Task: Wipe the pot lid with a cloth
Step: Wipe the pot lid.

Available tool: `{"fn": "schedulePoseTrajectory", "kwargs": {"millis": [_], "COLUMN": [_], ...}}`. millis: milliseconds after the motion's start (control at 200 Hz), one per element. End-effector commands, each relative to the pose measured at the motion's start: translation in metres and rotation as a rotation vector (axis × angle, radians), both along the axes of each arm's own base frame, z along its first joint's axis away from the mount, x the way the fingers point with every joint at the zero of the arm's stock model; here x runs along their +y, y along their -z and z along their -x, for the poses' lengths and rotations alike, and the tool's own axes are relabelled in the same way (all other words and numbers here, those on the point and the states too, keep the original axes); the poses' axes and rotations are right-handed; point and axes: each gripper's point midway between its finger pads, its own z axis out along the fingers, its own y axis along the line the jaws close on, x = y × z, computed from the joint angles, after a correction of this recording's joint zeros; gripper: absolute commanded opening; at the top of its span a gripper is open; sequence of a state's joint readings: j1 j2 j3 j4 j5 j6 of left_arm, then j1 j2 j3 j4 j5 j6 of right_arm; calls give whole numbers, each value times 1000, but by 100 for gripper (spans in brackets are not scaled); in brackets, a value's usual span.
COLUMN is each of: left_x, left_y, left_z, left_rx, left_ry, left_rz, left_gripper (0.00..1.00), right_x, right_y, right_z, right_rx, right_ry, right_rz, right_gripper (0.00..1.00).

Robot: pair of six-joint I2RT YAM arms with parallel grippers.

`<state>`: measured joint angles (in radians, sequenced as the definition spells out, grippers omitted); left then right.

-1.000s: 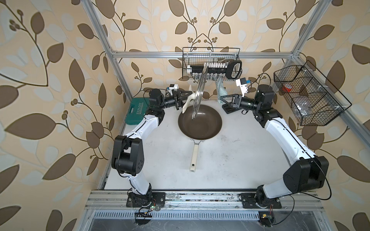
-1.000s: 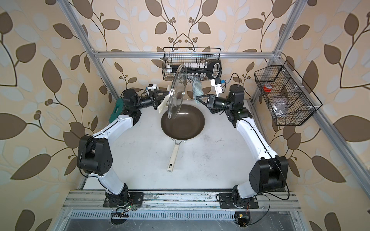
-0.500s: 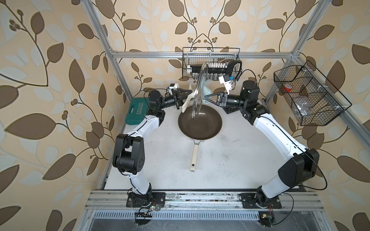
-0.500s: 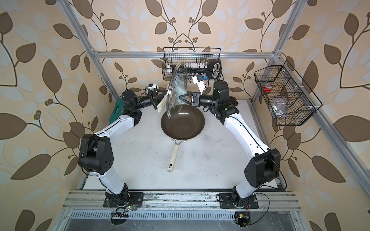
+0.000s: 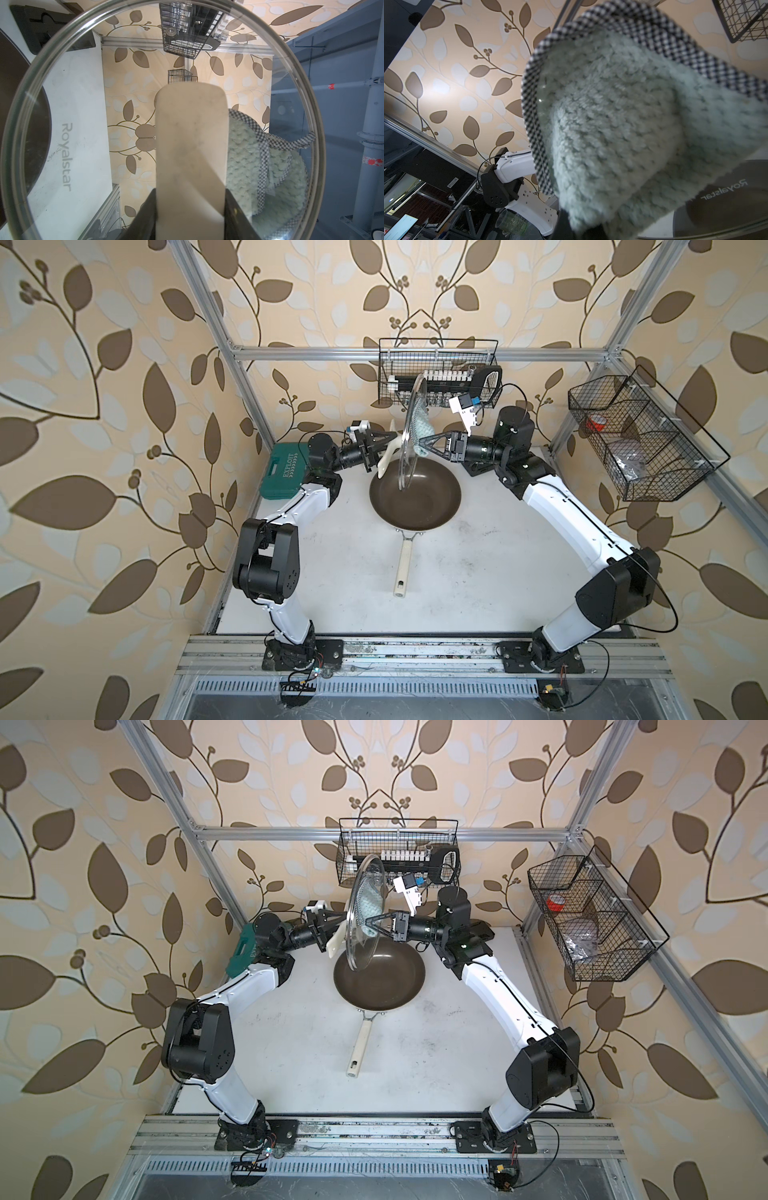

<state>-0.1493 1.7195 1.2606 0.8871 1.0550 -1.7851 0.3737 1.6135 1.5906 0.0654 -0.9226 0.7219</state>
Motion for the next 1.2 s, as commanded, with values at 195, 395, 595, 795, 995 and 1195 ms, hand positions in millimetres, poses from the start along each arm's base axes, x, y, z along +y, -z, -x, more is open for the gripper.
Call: {"fn": "schedulePoseTrajectory", "kwargs": {"millis": [195, 395, 595, 795, 995, 1195], "left_x": [13, 11, 7, 3, 0, -2], "left_y": [-118, -123, -120, -117, -119, -123], "left_z": [73, 81, 86, 92, 99, 101], "left_rx": [-438, -444, -439, -434, -444, -451], "left_ry": [-42, -34, -24, -12, -3, 1], "left_rz": [104, 102, 82, 67, 54, 50], "left_gripper": [0, 0, 0, 0, 0, 0], "right_x": [3, 6, 10, 9, 1, -11], "right_y": [-16, -19, -20, -23, -21, -11], "right_z": [-10, -18, -28, -42, -59, -79], "right_rx": [-29, -30, -24, -24, -8, 9], "right_ry": [9, 11, 3, 15, 49, 77], "right_rz": [-39, -54, -62, -71, -84, -88], "right_gripper": [0, 0, 0, 0, 0, 0]}}
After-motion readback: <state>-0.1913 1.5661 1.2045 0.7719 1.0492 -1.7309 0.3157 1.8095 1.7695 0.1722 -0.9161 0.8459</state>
